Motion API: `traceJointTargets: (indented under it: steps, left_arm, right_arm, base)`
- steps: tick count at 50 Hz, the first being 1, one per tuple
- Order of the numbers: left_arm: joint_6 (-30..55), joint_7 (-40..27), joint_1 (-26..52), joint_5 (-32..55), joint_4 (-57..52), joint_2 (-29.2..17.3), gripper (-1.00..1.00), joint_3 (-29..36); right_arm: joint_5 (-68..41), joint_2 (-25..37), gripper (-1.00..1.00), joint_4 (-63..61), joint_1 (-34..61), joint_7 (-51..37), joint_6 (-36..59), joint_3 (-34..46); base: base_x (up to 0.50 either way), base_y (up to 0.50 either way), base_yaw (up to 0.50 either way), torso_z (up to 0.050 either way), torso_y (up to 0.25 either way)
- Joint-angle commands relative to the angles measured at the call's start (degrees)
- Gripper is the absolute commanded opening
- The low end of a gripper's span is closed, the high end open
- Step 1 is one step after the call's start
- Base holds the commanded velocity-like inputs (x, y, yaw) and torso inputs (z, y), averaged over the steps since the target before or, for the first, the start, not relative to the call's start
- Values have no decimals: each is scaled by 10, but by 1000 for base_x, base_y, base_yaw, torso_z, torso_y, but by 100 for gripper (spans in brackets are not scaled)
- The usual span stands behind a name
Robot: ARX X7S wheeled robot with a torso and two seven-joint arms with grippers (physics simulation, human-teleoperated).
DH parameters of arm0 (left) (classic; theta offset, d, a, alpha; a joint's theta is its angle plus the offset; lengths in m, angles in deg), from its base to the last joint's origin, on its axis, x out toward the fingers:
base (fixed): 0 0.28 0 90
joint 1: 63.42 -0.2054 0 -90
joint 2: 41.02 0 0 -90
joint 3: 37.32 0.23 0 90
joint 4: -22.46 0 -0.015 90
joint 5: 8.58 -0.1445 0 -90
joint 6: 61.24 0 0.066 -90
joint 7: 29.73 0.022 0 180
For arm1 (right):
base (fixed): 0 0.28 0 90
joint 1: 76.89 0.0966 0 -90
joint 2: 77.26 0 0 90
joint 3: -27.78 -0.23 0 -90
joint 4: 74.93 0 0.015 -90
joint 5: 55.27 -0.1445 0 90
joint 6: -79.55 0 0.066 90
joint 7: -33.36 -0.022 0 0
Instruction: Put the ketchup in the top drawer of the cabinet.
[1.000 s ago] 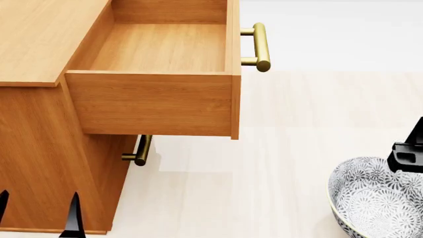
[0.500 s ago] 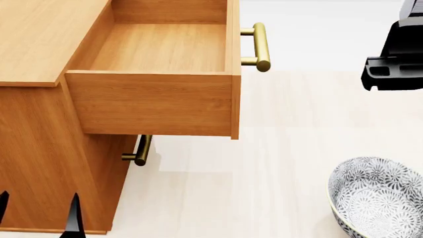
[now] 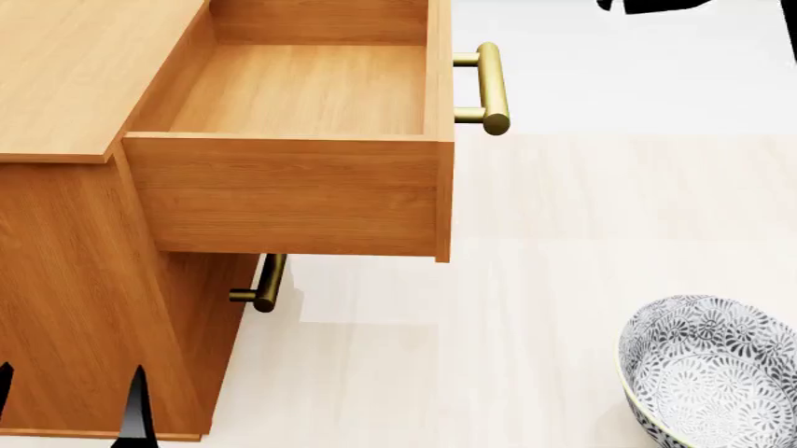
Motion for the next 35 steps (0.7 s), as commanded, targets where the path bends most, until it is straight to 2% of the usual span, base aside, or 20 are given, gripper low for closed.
traceJointTargets:
  steps: [1,13,35]
  left_arm:
    - [-2,-3,-3,2,-3,-2,100,-1]
    - [-2,-4,0,2,-2,-2,100,4]
    - [-1,-7,3,5,1,-4,100,8]
  right_arm:
    - [57,-53,-100,71,61,48,2,53]
    - [105,-104,-100,168,111,99,-9,106]
    - [147,-170,-100,305,179,171,-29,155]
  base:
    - [0,0,0,0,0]
    - [0,0,0,0,0]
    - [0,0,0,0,0]
